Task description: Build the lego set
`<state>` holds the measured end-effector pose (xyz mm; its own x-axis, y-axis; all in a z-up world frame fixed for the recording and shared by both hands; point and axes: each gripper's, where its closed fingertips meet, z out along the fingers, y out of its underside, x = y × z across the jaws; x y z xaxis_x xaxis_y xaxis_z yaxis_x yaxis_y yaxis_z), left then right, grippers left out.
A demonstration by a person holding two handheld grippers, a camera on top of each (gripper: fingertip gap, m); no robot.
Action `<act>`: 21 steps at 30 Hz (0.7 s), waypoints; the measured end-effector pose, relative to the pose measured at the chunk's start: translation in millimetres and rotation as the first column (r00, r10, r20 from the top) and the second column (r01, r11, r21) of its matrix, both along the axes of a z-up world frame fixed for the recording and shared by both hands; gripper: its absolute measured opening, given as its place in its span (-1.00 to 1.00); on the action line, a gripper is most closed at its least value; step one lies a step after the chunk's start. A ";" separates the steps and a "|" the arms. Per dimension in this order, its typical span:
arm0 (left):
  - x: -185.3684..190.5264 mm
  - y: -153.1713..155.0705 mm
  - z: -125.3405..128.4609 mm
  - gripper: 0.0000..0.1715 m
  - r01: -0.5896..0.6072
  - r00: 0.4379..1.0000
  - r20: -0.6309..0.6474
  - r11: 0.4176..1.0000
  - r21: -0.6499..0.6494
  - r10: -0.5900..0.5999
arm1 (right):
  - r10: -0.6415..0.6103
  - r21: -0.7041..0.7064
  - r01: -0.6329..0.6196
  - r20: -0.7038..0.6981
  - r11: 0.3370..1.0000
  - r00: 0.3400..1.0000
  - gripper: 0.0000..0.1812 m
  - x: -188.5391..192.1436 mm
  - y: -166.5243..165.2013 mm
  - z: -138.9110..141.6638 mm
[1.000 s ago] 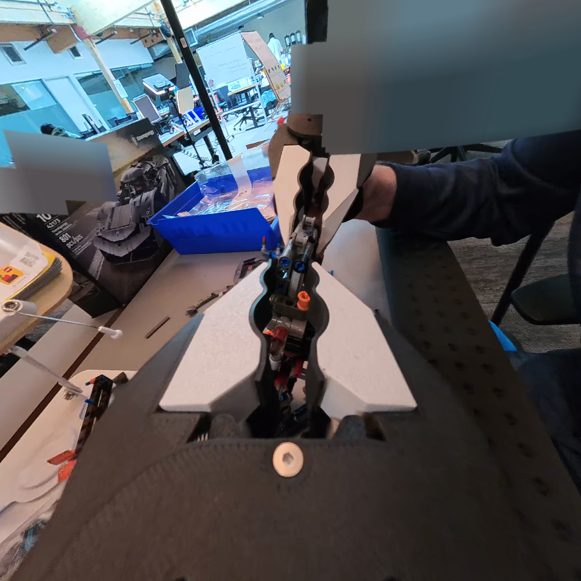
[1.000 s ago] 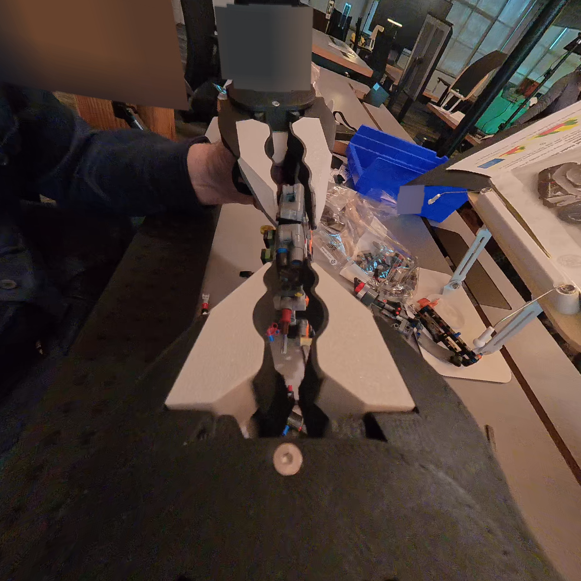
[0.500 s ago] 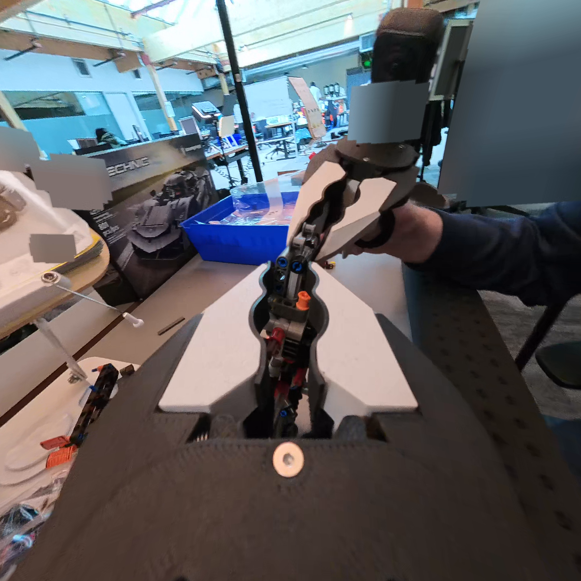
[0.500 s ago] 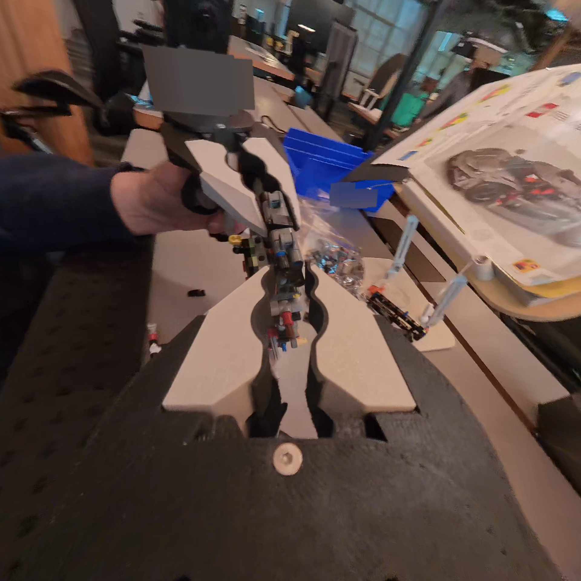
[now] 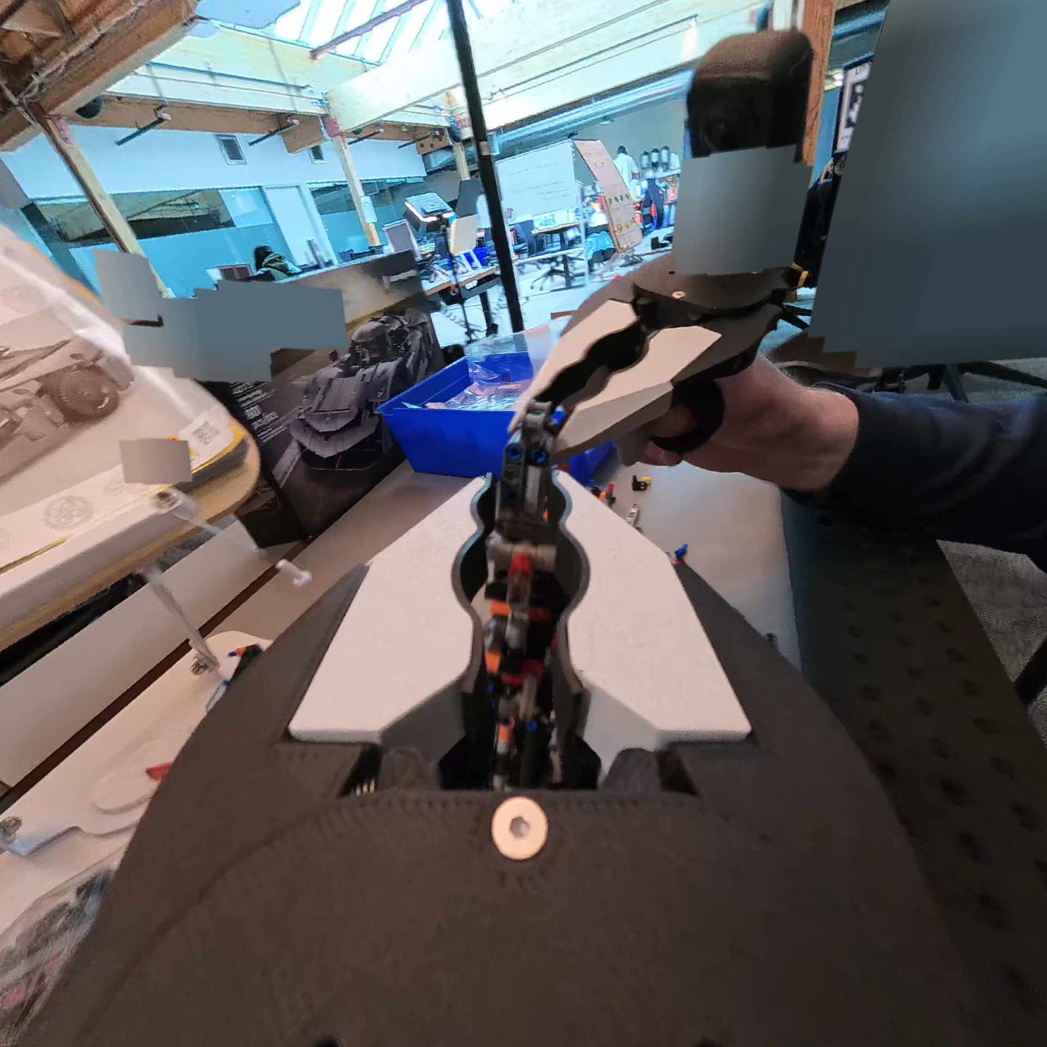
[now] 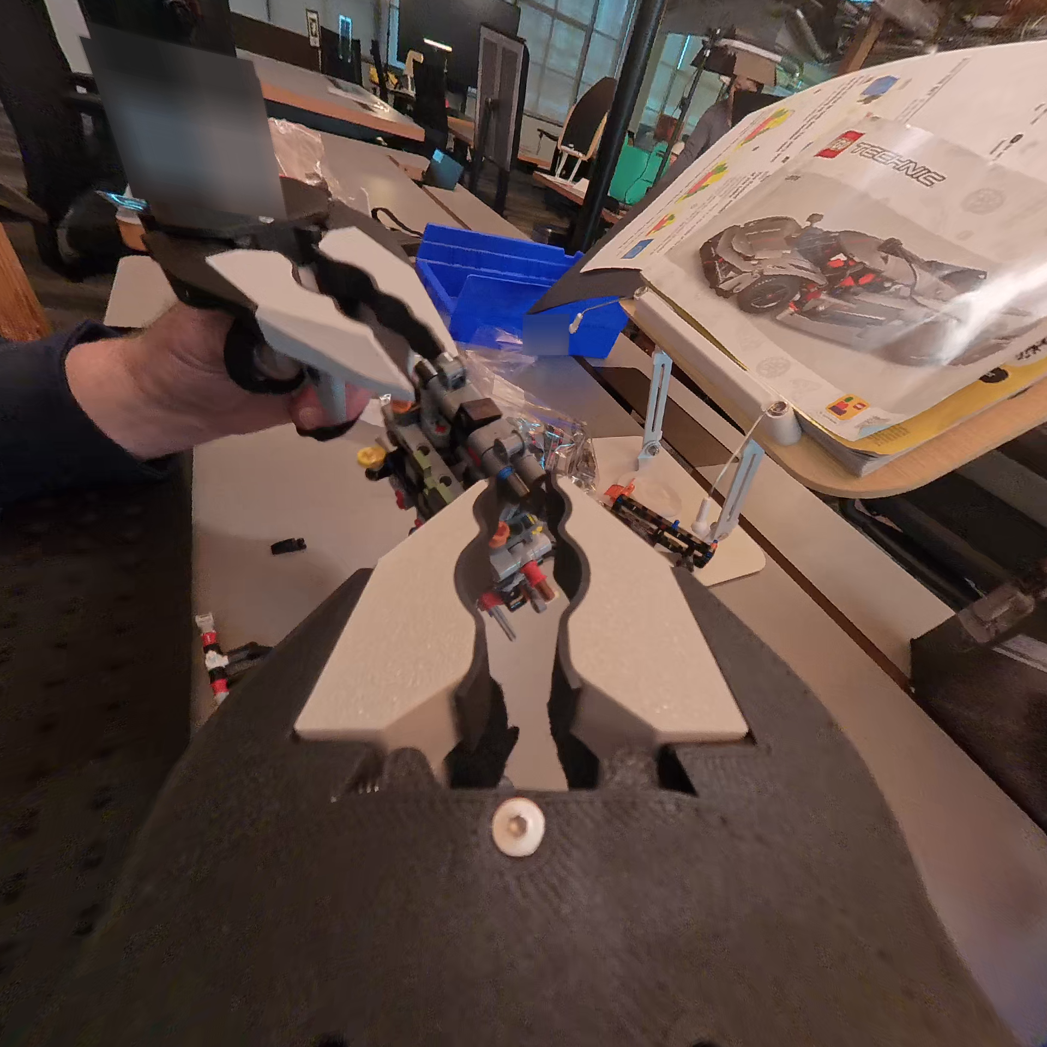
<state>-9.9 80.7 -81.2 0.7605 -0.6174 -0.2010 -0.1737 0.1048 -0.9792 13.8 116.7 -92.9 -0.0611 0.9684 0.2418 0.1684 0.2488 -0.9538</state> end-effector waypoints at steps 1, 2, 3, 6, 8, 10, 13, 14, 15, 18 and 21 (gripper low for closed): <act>-8.1 -0.9 1.2 -0.81 -0.007 1.000 0.019 1.000 -0.009 0.007 | -0.001 -0.010 0.001 0.000 1.000 1.000 -0.85 1.9 3.5 -0.2; -15.6 -2.0 -0.1 -0.79 -0.005 0.999 0.033 0.999 -0.035 0.006 | 0.000 -0.030 -0.001 -0.005 1.000 1.000 -0.86 3.3 6.1 0.3; -21.9 -3.3 -3.6 -0.76 0.003 0.999 0.040 0.998 -0.068 -0.001 | 0.003 -0.053 -0.003 -0.006 0.999 1.000 -0.85 4.3 8.5 0.2; -23.2 -6.8 -10.1 -0.58 0.048 0.998 0.051 0.991 -0.126 -0.042 | 0.003 -0.078 -0.003 -0.002 0.997 1.000 -0.85 5.4 12.3 -1.5; -16.0 -1.0 -26.8 -0.55 0.033 0.999 -0.022 0.984 -0.174 -0.037 | 0.018 -0.091 -0.019 -0.007 0.996 1.000 -0.86 5.0 10.4 -0.5; -6.2 2.7 -42.0 -0.42 0.049 0.996 -0.062 0.972 -0.230 -0.065 | 0.004 -0.084 -0.004 -0.005 0.996 1.000 -0.86 5.8 13.7 -0.5; 0.0 2.4 -42.1 -0.61 0.068 0.995 -0.059 0.972 -0.223 -0.083 | -0.021 -0.091 0.022 0.013 0.996 1.000 -0.86 7.2 20.2 -2.8; -1.4 5.0 -41.4 -0.65 0.052 0.997 -0.045 0.973 -0.223 -0.063 | -0.044 -0.072 0.045 0.013 0.996 0.999 -0.85 8.8 23.8 -2.1; -2.9 6.9 -42.2 -0.76 0.035 0.998 -0.048 0.974 -0.222 -0.047 | -0.058 -0.042 0.058 0.006 0.997 0.998 -0.82 11.2 25.4 0.3; -4.9 9.9 -41.5 -0.76 0.039 0.999 -0.021 0.972 -0.231 -0.045 | -0.108 0.045 0.107 0.013 0.993 0.994 -0.75 22.4 33.5 5.6; -5.7 10.7 -42.0 -0.83 0.030 0.999 -0.031 0.973 -0.227 -0.038 | 0.024 0.104 -0.026 0.022 0.994 0.999 -0.88 31.6 12.1 7.9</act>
<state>-15.6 91.4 -123.1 0.7336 -0.6750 -0.0788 -0.2083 -0.1130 -0.9715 45.4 128.8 -85.0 -0.0909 0.9361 0.3399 0.1806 0.3512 -0.9187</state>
